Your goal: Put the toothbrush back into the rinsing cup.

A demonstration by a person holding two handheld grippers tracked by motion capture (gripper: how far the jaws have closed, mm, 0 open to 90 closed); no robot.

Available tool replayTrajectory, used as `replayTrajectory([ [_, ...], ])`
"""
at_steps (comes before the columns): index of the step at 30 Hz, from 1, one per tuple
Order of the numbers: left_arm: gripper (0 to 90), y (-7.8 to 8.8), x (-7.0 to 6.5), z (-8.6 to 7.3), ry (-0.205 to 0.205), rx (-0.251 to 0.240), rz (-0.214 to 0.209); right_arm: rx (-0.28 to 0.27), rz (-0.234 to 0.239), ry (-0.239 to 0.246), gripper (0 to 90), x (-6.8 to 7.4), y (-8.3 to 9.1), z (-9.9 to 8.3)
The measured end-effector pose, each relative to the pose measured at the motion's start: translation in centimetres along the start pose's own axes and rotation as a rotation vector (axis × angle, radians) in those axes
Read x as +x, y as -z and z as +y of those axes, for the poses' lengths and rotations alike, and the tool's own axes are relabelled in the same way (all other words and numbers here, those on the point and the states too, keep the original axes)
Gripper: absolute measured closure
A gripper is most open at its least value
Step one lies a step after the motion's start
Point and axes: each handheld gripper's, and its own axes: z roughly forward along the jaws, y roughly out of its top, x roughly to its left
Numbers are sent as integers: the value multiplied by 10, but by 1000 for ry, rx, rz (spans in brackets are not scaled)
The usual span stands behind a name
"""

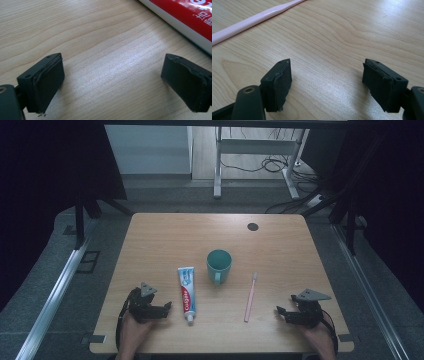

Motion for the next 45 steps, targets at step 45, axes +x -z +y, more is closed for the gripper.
replayTrajectory([
  [45, 42, -1, 0, 1, 0, 1, -2, 12, 19, -49, 309, 1, 8, 9],
])
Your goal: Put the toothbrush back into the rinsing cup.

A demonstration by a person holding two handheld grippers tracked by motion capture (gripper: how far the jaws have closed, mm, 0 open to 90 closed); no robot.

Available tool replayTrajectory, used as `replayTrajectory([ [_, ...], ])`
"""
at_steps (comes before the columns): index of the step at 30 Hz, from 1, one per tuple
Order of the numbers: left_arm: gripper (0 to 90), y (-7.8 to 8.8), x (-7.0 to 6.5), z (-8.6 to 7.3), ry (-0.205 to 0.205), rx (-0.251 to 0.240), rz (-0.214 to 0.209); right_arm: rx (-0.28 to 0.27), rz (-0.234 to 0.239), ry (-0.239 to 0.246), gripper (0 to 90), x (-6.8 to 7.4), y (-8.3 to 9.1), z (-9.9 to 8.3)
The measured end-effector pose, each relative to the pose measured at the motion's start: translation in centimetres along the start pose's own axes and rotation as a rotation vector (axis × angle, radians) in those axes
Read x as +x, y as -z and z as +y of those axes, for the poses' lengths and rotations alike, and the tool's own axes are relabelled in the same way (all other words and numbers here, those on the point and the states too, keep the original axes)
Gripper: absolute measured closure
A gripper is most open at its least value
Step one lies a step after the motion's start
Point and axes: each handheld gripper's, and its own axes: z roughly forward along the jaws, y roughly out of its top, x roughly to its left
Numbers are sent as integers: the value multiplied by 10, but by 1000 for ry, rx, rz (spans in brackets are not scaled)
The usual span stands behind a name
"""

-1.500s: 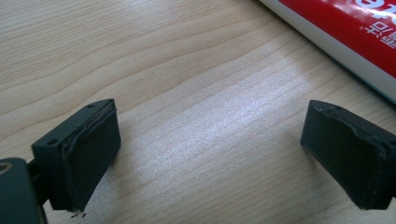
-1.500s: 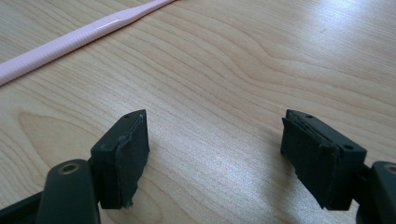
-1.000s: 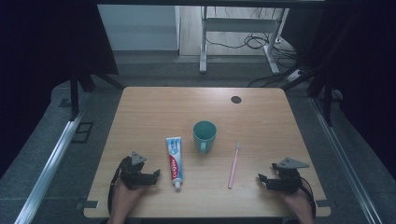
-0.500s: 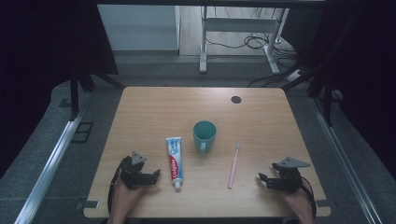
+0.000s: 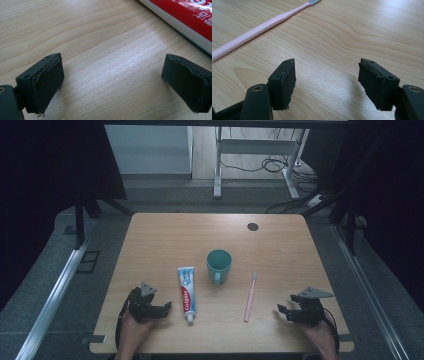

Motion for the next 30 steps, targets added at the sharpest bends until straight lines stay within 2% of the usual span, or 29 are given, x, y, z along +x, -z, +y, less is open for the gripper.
replayTrajectory([
  [4, 42, 0, 0, 0, 0, 0, 0, 10, 16, -5, 336, 0, 0, 1],
  [5, 42, 0, 0, 0, -1, 0, 0, 15, 32, -1, 336, 1, 0, 2],
  [16, 42, 0, 0, 0, 0, 0, 0, 35, 51, 27, 428, 9, -4, 9],
  [22, 41, 0, 0, 0, 0, 0, 1, 36, 70, 39, 528, 14, -6, 13],
  [29, 41, 0, 0, 0, 1, 0, 0, 53, 107, 50, 692, 21, -11, 19],
  [30, 40, 0, 0, 0, 1, 0, 0, 53, 107, 50, 692, 21, -11, 19],
])
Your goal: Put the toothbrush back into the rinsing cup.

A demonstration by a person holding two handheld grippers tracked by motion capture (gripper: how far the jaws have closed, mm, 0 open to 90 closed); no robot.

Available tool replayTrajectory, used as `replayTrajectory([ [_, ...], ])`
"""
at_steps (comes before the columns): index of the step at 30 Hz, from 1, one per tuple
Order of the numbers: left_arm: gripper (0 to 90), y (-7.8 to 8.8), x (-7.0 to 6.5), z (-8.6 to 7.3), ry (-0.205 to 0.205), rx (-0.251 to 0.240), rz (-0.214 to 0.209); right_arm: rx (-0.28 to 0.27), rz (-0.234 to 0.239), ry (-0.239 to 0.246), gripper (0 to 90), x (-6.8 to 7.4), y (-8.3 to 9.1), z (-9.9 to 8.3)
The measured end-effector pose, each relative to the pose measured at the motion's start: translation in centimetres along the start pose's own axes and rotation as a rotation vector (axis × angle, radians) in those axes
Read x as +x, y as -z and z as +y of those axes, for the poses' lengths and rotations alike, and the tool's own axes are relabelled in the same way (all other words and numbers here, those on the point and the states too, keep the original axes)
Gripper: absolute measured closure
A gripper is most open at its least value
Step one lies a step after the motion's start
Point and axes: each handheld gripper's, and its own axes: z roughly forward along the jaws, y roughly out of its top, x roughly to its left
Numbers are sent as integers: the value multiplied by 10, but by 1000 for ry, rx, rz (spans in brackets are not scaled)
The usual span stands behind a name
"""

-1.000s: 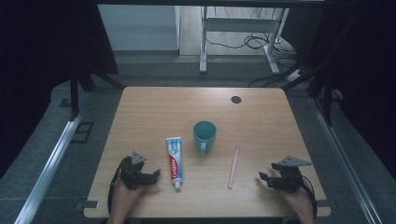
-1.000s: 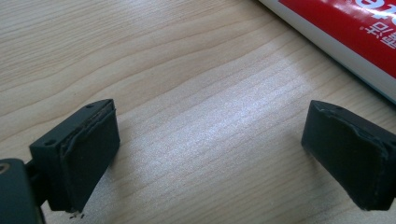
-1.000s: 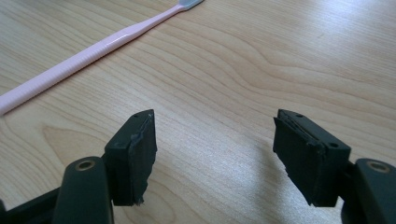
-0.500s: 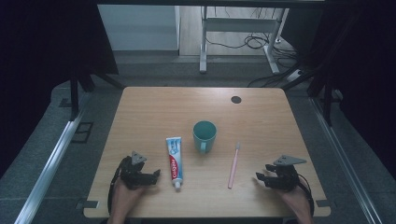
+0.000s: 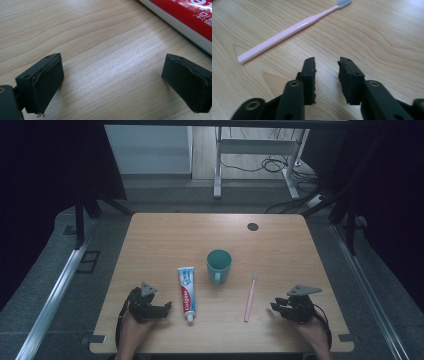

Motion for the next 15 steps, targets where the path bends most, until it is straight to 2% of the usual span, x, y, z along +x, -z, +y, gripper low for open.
replayTrajectory([
  [1, 41, 0, 0, 0, 0, 0, 0, 3, 2, 6, 741, 2, -1, 2],
  [7, 41, 0, 0, 0, -1, 0, 0, 6, 35, 13, 887, 7, -4, 10],
  [15, 40, 0, 0, 0, -1, 0, 0, 11, 67, 31, 891, 15, -10, 20],
])
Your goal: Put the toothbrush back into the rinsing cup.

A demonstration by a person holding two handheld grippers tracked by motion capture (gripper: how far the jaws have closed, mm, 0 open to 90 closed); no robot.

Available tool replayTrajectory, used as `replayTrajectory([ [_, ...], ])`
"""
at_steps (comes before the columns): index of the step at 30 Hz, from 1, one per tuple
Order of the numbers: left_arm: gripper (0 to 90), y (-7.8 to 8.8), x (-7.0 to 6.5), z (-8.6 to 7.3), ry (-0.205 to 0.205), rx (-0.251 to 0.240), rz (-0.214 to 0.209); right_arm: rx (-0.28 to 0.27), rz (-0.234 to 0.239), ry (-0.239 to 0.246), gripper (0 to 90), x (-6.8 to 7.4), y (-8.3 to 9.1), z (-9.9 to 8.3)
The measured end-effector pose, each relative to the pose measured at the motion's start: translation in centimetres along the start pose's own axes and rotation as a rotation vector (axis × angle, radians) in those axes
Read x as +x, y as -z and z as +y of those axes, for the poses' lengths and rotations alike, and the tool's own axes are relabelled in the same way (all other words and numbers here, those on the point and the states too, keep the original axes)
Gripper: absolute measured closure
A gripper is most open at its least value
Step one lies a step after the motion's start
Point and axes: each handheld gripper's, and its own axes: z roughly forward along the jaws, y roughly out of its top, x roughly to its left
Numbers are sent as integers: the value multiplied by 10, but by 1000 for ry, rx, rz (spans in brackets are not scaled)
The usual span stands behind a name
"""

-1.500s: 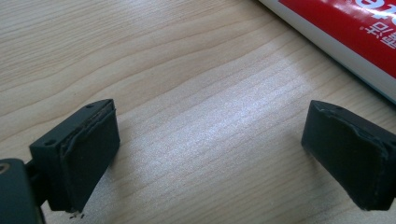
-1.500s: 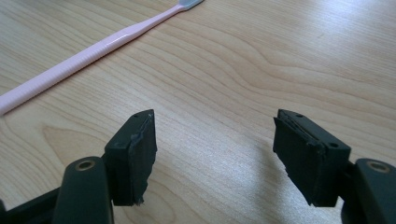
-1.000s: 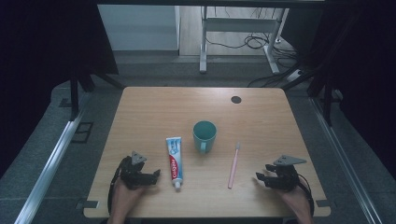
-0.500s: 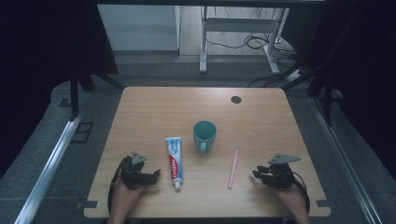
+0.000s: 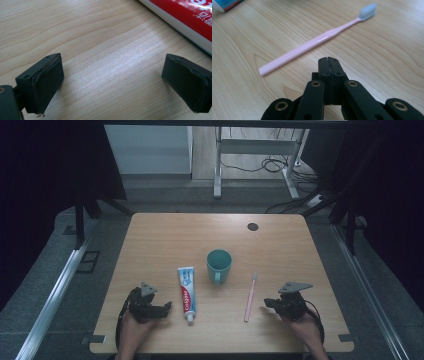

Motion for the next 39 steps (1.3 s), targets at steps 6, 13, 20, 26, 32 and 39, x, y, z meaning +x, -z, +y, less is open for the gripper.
replayTrajectory([
  [6, 41, 0, 0, 0, 0, 0, 0, 0, 31, 12, 891, 6, -6, 6],
  [13, 41, 0, 0, 0, 1, 0, 0, 8, 56, 30, 890, 14, -16, 13],
  [20, 41, 0, 0, 0, 1, -1, 0, 13, 79, 45, 889, 23, -27, 19],
  [26, 41, 0, 0, 0, 1, 0, 0, 18, 93, 51, 888, 28, -35, 21],
  [32, 41, 0, 0, 0, 1, -1, 0, 29, 109, 63, 888, 34, -44, 23],
  [39, 41, 0, 0, 0, 1, 0, 0, 42, 103, 66, 888, 34, -45, 20],
])
